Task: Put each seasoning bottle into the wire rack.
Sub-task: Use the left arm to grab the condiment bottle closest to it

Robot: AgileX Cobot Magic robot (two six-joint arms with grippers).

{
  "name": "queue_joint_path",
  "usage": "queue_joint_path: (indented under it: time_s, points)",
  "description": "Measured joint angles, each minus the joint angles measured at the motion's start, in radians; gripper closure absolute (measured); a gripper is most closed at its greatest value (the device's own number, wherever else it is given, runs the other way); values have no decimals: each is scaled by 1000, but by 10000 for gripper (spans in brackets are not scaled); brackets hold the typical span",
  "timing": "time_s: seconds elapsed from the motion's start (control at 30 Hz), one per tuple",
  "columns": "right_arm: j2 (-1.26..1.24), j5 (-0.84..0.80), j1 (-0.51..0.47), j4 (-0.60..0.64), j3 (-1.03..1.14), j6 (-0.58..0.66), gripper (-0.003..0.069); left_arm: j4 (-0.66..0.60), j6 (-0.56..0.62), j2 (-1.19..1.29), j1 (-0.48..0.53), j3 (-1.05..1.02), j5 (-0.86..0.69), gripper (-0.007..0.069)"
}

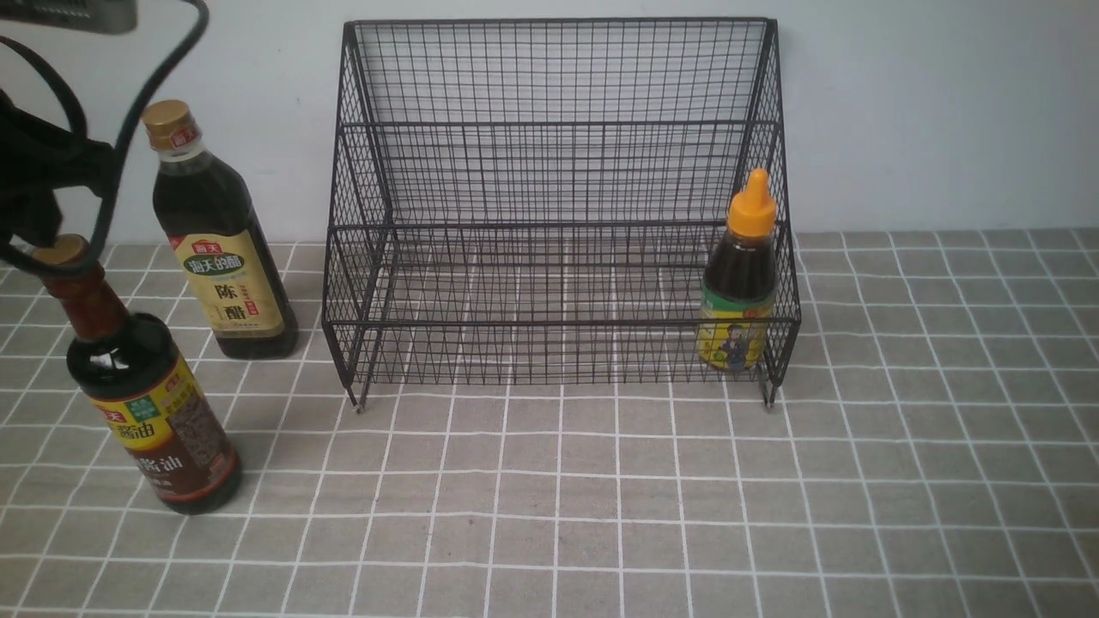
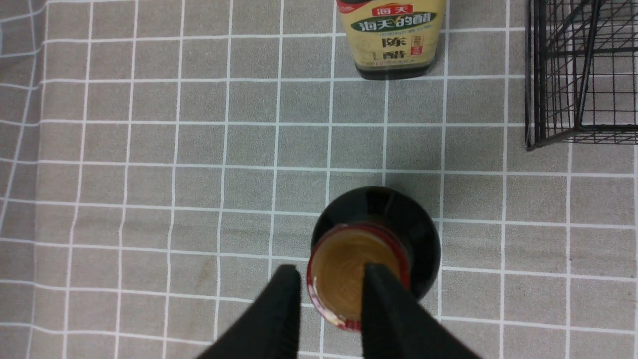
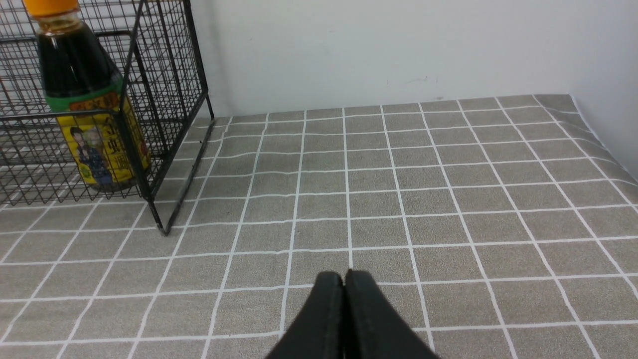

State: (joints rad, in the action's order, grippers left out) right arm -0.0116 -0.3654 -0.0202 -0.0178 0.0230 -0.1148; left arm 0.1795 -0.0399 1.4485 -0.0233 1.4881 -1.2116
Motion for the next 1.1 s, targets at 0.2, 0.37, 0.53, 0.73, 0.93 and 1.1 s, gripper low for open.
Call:
queue_joint_path:
  time_s: [0.2, 0.37, 0.53, 0.73, 0.93, 1.1]
  points:
    - [0, 0, 0, 0, 0, 0, 671, 0, -29, 30, 0, 1, 39, 111]
    - [0, 0, 0, 0, 0, 0, 671, 0, -30, 79, 0, 1, 39, 30]
    - [0, 0, 0, 0, 0, -8, 671, 0, -32, 116, 0, 1, -10, 67]
    - [0, 0, 0, 0, 0, -9, 671, 0, -31, 156, 0, 1, -22, 150]
    - [0, 0, 0, 0, 0, -9, 671, -1, -31, 165, 0, 1, -22, 223]
    - [0, 0, 0, 0, 0, -11, 671, -14, -31, 165, 0, 2, -22, 314]
